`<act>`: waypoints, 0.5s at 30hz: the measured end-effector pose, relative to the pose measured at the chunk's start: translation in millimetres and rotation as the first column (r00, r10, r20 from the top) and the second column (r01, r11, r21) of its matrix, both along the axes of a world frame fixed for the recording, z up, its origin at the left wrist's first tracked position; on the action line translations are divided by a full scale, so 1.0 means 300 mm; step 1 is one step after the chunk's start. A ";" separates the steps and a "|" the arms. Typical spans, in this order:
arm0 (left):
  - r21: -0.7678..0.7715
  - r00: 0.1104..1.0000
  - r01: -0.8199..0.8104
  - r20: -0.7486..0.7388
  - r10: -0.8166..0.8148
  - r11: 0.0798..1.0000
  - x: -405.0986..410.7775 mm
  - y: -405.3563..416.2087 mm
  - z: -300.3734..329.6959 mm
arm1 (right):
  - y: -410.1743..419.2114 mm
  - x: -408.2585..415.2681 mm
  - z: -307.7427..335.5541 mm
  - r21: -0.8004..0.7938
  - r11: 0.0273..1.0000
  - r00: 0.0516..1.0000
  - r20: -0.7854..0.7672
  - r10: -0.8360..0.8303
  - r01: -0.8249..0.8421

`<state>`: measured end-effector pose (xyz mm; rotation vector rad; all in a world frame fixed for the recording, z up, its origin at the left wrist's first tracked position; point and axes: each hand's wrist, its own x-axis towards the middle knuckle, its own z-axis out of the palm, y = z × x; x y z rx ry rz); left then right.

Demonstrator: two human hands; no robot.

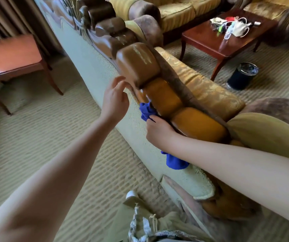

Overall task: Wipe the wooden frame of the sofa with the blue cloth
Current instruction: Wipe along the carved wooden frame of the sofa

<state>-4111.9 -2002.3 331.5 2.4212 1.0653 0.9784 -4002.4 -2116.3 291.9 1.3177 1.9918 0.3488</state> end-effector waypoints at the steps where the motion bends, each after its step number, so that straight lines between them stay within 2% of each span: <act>1: -0.007 1.000 -0.022 0.001 0.022 1.000 -0.005 -0.006 -0.005 | 0.006 0.004 -0.004 0.024 1.000 0.999 0.037 -0.014 0.013; 4: -0.031 0.998 -0.068 -0.015 0.068 0.997 -0.020 -0.007 -0.018 | 0.047 0.001 -0.001 0.107 0.990 0.996 0.010 -0.092 0.091; 5: -0.039 0.997 -0.074 -0.020 0.073 0.996 -0.023 -0.002 -0.023 | 0.064 -0.005 0.004 0.117 0.991 0.994 0.078 -0.070 0.061; 6: -0.042 0.997 -0.078 -0.027 0.077 0.996 -0.025 0.005 -0.026 | 0.086 -0.012 0.006 0.145 0.989 0.998 0.062 0.009 -0.018; 10: -0.057 0.993 -0.111 -0.051 0.108 0.992 -0.041 0.042 -0.025 | 0.225 -0.027 0.041 0.305 0.949 0.995 0.077 0.060 -0.081; 12: -0.070 0.990 -0.130 -0.063 0.125 0.989 -0.044 0.053 -0.015 | 0.252 -0.030 0.048 0.321 0.946 0.999 0.031 0.036 -0.044; 15: -0.091 0.988 -0.138 -0.078 0.131 0.986 -0.031 0.055 0.000 | 0.221 -0.020 0.054 0.281 0.958 0.997 0.069 0.047 -0.064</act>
